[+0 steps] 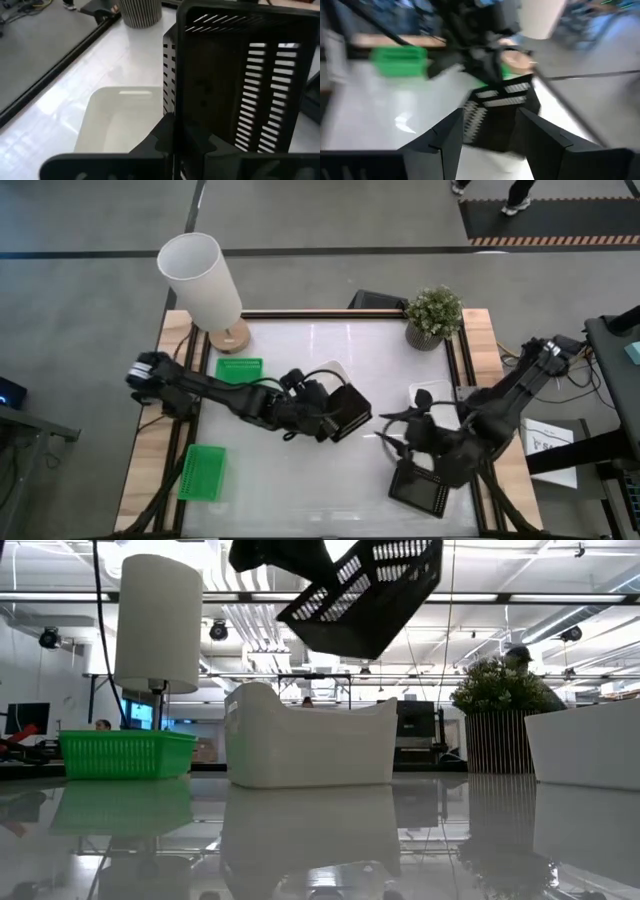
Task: Stack baskets by color
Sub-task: Stack the left black bin on top of the black bin
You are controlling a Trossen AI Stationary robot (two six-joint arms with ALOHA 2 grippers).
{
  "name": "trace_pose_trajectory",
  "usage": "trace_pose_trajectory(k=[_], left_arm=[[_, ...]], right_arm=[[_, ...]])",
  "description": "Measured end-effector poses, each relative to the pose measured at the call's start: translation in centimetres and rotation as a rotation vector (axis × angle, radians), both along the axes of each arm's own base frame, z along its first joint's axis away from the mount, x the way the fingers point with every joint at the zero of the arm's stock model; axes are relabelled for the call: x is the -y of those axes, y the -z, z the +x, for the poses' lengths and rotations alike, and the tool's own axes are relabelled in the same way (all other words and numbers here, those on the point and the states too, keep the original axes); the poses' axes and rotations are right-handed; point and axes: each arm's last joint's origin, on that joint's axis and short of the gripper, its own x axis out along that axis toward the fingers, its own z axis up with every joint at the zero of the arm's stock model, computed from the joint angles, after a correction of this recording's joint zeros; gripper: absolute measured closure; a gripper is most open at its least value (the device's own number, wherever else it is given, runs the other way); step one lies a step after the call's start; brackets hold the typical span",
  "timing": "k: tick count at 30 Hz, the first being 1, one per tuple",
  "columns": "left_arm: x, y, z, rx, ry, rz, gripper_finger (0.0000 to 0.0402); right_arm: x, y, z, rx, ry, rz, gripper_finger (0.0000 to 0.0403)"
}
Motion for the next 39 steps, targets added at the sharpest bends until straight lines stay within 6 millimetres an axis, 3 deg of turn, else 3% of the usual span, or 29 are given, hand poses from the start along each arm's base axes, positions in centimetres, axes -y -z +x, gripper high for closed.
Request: trace_pose_trajectory(k=[5,13,32,39], left_arm=[[0.1,-0.4,0.8,0.019,-0.03,0.044,0.0401],[0.4,-1.1,1.4,0.065,0.002,0.118,0.0401],[1.1,-1.4,1.5,0.087,0.055,0.16,0.0402],[1.3,-1.6,1.6,0.091,0.077,0.178,0.0402]], right_arm=[[-0.5,0.4,2.4,-0.089,0.08,-0.142,0.0229],[0.1,0.7,5.0,-0.123,0.164,-0.19,0.0229],[3.7,1.3,6.3,-0.212,0.264,-0.171,0.0231],[4.2,1.4,6.4,-0.229,0.277,-0.175,0.0284]])
